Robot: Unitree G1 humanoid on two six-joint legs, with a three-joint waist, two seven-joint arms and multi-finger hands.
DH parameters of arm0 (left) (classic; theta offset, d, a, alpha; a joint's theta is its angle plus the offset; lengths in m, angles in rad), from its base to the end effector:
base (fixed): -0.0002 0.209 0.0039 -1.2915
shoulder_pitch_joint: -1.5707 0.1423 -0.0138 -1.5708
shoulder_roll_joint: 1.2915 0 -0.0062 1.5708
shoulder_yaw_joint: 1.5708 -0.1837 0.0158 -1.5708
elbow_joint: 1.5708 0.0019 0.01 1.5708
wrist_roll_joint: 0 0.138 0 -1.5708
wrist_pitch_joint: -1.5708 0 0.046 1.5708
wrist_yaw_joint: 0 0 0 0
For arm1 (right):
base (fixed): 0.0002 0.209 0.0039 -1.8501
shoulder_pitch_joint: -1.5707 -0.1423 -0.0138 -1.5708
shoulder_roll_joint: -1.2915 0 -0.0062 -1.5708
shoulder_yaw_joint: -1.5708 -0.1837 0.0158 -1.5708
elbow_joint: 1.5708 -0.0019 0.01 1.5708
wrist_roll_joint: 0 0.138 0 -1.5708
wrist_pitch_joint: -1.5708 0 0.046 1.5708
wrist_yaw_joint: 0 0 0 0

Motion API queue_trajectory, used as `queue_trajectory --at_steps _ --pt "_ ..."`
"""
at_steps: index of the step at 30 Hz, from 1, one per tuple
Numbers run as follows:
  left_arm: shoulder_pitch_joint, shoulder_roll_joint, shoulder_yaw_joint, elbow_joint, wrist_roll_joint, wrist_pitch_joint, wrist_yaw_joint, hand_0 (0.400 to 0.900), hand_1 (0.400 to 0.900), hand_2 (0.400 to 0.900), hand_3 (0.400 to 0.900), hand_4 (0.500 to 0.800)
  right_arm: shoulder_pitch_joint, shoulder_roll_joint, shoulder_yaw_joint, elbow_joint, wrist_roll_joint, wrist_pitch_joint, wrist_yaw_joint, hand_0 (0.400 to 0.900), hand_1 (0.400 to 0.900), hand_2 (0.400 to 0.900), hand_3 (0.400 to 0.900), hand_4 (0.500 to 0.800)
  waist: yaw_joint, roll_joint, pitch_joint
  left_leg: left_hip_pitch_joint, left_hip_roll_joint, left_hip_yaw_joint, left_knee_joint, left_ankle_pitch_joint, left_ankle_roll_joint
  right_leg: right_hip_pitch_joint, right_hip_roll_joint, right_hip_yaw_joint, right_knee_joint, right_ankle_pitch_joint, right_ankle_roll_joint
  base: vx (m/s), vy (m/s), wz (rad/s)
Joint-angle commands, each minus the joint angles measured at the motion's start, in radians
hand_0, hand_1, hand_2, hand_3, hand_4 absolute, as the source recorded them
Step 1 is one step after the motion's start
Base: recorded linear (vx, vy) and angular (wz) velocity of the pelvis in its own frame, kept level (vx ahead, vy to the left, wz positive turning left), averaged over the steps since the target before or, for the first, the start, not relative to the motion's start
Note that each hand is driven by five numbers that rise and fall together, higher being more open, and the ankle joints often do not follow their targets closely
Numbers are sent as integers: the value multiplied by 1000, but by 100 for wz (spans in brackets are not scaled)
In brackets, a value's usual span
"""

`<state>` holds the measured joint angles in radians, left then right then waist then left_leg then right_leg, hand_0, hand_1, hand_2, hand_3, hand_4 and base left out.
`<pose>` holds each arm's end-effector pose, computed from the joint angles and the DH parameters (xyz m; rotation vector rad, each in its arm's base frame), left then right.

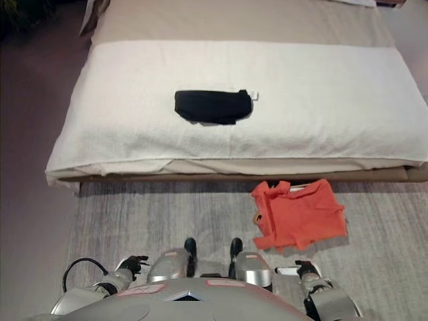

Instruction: Put the clothes on the bed into the basket.

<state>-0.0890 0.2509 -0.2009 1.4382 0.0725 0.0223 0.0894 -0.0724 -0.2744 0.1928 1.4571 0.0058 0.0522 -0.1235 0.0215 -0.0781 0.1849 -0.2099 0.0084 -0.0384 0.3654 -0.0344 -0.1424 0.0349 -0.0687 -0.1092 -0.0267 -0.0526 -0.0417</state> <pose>0.0667 0.2329 -0.1166 0.4870 1.3656 0.0389 0.0557 -0.2428 -0.1156 -0.4591 1.4236 -0.1527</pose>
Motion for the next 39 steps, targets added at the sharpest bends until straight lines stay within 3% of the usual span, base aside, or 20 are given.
queue_trajectory --at_steps 1,4,8,11,12,13,15,16,19,20,21,23,24,26,27,28,31,33,35,39 --pt "50 38 45 50 -51 6 11 900 900 900 900 800 20 -78 6 14 7 -3 -22 900 900 900 900 800 44 8 -29 -133 -11 12 -181 120 84 35 43 -2 90 -72 76 456 33 -43" --pt "57 58 61 65 -62 5 16 900 900 900 900 800 20 -91 9 17 2 -5 -26 900 900 900 900 800 100 7 -38 -248 49 6 -374 190 64 138 47 61 41 -123 93 505 71 -67" --pt "85 71 87 69 -56 9 13 900 900 900 900 800 18 -94 1 22 -5 0 -20 900 900 900 900 800 135 2 -75 -284 119 39 -417 274 21 240 15 137 33 -176 115 574 188 -68" --pt "108 75 98 80 -50 13 4 900 900 900 900 800 14 -94 2 25 -28 5 -7 900 900 900 900 800 171 -4 -118 -263 112 -5 -384 321 29 307 -52 178 72 -199 146 653 362 -78" --pt "107 75 90 82 -41 12 1 900 900 900 900 800 12 -93 -4 16 -28 1 -6 900 900 900 900 800 172 -11 -131 -262 99 10 -347 341 29 311 -88 173 107 -147 169 619 395 -24" --pt "109 75 77 77 -29 10 1 900 900 900 900 800 11 -86 -4 9 -29 -1 -1 900 900 900 900 800 171 -32 -142 -248 72 30 -310 336 38 294 -138 165 148 -26 195 495 294 -22" --pt "105 79 73 61 -38 1 6 900 900 900 900 800 -8 -71 18 -2 -33 -3 4 900 900 900 900 800 174 -31 -158 -221 59 48 -329 325 48 215 -140 173 183 115 193 365 197 1" --pt "109 76 72 45 -45 -1 2 900 900 900 900 800 -15 -68 22 -13 -28 -4 8 900 900 900 900 800 180 -34 -171 -207 41 59 -334 307 57 204 -154 151 173 191 203 359 194 10" --pt "100 79 51 43 -29 -1 -9 900 900 900 900 800 -26 -73 11 -31 -11 -4 7 900 900 900 900 800 186 -36 -199 -171 -5 82 -335 252 96 214 -188 110 217 359 229 402 255 -10" --pt "96 84 43 46 -17 3 -13 900 900 900 900 800 -36 -74 16 -39 -14 -3 6 900 900 900 900 800 186 -30 -203 -145 -18 85 -337 225 118 205 -193 101 276 385 221 430 311 2" --pt "90 95 42 46 -11 3 -15 900 900 900 900 800 -42 -76 18 -47 -13 -5 6 900 900 900 900 800 177 -21 -201 -116 -32 85 -347 208 134 179 -170 118 341 378 203 442 298 21" --pt "67 132 32 37 0 -3 -20 900 900 900 900 800 -56 -73 40 -65 -25 -19 4 900 900 900 900 800 129 5 -174 -39 -67 59 -395 181 161 42 -42 160 456 267 165 445 294 46" --pt "60 146 29 38 10 -4 -23 900 900 900 900 800 -59 -73 57 -69 -40 -21 4 900 900 900 900 800 108 23 -149 8 -70 41 -416 174 169 -34 -20 106 477 189 157 405 241 50" --pt "52 143 18 25 17 -3 -16 900 900 900 900 800 -59 -72 82 -77 -68 -25 -8 900 900 900 900 800 73 66 -111 98 -48 1 -433 152 162 -112 -34 -22 445 36 119 395 100 57" --pt "49 147 15 27 26 -4 -17 900 900 900 900 800 -60 -77 91 -81 -87 -22 -11 900 900 900 900 800 59 81 -96 136 -39 -19 -439 138 154 -141 -37 -55 398 4 111 392 -33 59" --pt "45 151 11 26 35 -8 -16 900 900 900 900 800 -65 -85 107 -89 -118 -22 -20 900 900 900 900 800 49 82 -85 158 -41 -26 -443 127 148 -175 -51 -65 314 26 120 412 -107 65" --pt "51 174 16 27 61 -29 -12 900 900 900 900 800 -101 -118 155 -126 -212 -26 -41 900 900 900 900 800 3 82 -44 237 -39 -67 -452 77 126 -240 -65 20 83 139 169 377 -144 64" --pt "61 153 24 20 54 -33 -5 900 900 900 900 800 -144 -145 198 -159 -277 -27 -46 900 900 900 900 800 -2 72 -25 262 -50 -81 -452 61 119 -269 -69 51 78 184 191 220 -136 39" --pt "59 150 31 38 55 -34 -4 900 900 900 900 800 -187 -167 234 -170 -329 -30 -51 900 900 900 900 800 16 54 -27 253 -50 -82 -449 50 109 -235 -83 15 74 189 185 141 -170 43" --pt "76 135 10 42 59 -39 -16 900 900 900 900 800 -304 -254 283 -213 -370 -42 -42 900 900 900 900 800 28 69 -55 231 -28 -105 -447 48 90 -198 -85 -52 28 201 180 166 -145 51"
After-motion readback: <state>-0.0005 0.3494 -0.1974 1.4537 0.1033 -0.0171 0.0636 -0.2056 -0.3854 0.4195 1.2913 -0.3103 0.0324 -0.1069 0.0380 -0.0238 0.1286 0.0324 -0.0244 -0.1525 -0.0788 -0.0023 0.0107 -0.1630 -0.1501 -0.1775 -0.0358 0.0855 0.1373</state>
